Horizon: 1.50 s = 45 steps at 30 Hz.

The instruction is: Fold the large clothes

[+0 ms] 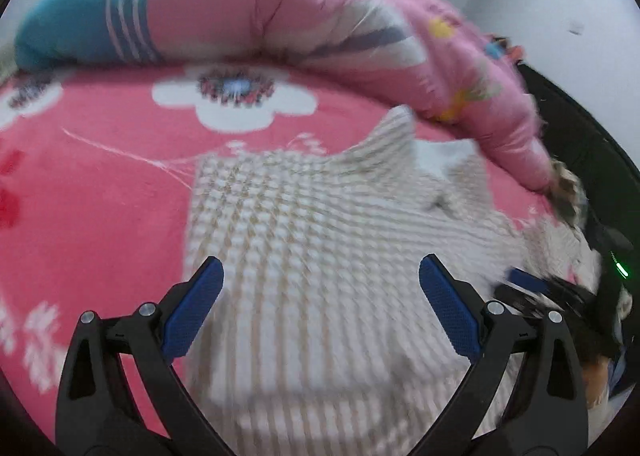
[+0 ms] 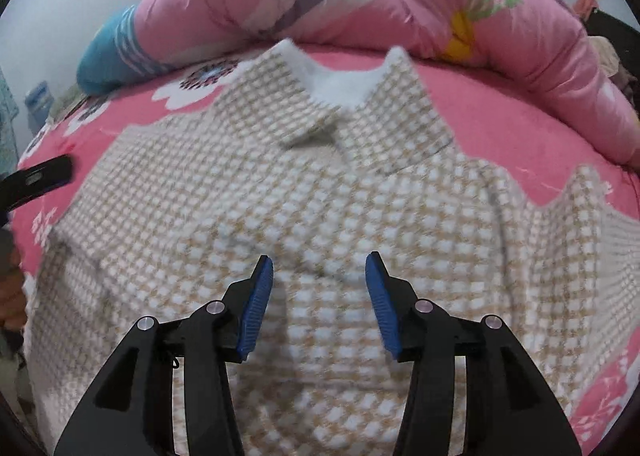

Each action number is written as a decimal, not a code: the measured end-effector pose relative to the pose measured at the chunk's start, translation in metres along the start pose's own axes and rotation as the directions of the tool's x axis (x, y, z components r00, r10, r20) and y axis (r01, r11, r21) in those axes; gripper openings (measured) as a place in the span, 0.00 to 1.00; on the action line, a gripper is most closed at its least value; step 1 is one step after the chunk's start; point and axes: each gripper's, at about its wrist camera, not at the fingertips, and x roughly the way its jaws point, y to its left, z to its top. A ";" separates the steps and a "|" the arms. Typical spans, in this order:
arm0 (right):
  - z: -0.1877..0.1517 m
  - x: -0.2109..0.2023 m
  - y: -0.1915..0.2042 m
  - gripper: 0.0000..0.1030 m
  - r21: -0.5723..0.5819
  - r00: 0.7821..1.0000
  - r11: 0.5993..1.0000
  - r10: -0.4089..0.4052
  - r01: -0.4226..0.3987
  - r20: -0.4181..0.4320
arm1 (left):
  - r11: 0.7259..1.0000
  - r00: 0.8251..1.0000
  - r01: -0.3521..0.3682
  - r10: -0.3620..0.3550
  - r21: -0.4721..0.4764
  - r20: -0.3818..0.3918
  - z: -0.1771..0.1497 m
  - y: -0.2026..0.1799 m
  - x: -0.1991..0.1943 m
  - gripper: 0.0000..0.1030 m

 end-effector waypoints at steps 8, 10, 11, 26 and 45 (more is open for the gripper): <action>0.002 0.016 -0.017 0.46 0.011 0.999 1.000 -0.011 0.012 -0.050 | 0.991 0.990 -0.122 0.125 0.054 -0.067 -0.004 0.008 0.050 0.92; 0.008 0.003 -0.009 0.46 0.009 1.000 1.000 0.006 -0.005 -0.019 | 0.992 0.994 -0.105 0.106 0.069 -0.009 0.000 -0.004 0.031 0.92; 0.012 0.001 -0.002 0.46 0.002 1.000 1.000 0.013 -0.013 -0.002 | 0.993 0.997 -0.079 0.077 0.089 0.026 0.002 -0.012 0.021 0.92; 0.003 -0.012 0.004 0.67 -0.026 0.999 0.999 -0.035 0.035 0.015 | 0.969 0.981 -0.192 0.194 0.155 0.003 -0.006 -0.042 0.027 0.93; -0.035 0.000 -0.024 0.94 0.018 0.991 0.992 -0.125 0.126 -0.055 | 0.937 0.964 -0.254 0.265 0.239 -0.013 -0.060 -0.079 0.041 0.94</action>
